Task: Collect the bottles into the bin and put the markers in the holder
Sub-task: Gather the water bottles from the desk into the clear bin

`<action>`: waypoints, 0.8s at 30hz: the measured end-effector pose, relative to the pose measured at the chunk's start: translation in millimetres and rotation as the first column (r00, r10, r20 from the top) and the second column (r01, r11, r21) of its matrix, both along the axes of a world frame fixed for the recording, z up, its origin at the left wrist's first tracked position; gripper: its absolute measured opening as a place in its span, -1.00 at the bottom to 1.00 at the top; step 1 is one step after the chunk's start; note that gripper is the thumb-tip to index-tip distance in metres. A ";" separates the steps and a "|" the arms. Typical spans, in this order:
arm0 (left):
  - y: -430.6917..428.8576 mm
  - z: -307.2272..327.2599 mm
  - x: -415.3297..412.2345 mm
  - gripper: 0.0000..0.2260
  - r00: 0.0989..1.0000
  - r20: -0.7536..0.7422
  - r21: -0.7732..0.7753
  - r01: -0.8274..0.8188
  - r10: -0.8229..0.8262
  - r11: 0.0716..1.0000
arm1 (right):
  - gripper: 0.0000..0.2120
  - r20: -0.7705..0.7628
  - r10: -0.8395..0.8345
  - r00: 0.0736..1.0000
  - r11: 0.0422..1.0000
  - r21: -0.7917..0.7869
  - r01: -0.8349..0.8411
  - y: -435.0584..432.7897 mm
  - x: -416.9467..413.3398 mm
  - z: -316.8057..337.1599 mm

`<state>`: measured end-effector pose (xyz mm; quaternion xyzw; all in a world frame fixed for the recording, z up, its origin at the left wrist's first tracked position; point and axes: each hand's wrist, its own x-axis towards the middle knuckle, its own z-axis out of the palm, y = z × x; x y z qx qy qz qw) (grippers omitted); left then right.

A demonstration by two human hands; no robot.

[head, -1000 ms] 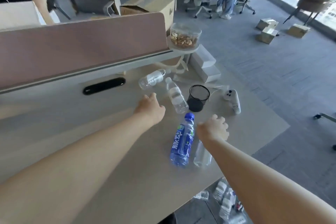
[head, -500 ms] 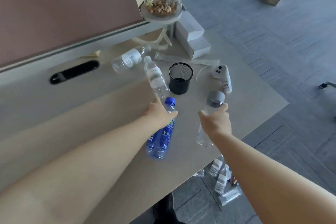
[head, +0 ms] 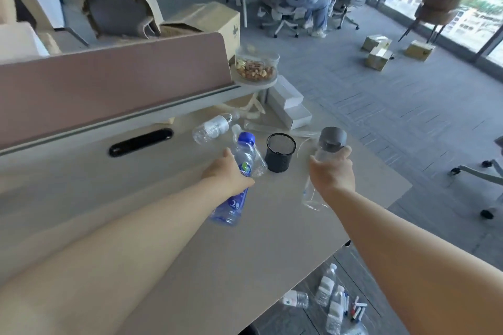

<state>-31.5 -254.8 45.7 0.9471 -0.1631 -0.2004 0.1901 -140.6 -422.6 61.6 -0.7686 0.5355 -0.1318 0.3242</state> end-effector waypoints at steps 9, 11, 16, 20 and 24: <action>238.5 116.5 44.7 -0.13 0.896 0.168 -0.243 -0.366 0.410 0.898 | -0.30 0.178 0.445 0.878 0.895 -0.130 -0.427 209.4 111.5 104.0; 306.4 137.5 45.6 -0.24 0.832 0.180 -0.309 -0.459 0.525 0.833 | -0.33 0.183 0.561 0.808 0.827 -0.172 -0.535 270.2 129.8 119.4; 468.2 170.5 13.2 -0.35 0.616 0.216 -0.462 -0.619 0.758 0.635 | -0.37 0.159 0.782 0.603 0.622 -0.258 -0.739 428.9 145.7 140.1; 572.4 165.1 -31.3 -0.47 0.511 0.200 -0.392 -0.740 0.836 0.546 | -0.43 0.128 0.898 0.421 0.438 -0.157 -0.885 535.7 125.7 130.2; 630.8 133.3 -70.0 -0.39 0.476 0.117 -0.379 -0.790 0.871 0.483 | -0.43 0.108 0.944 0.311 0.323 -0.120 -0.939 599.4 101.2 110.5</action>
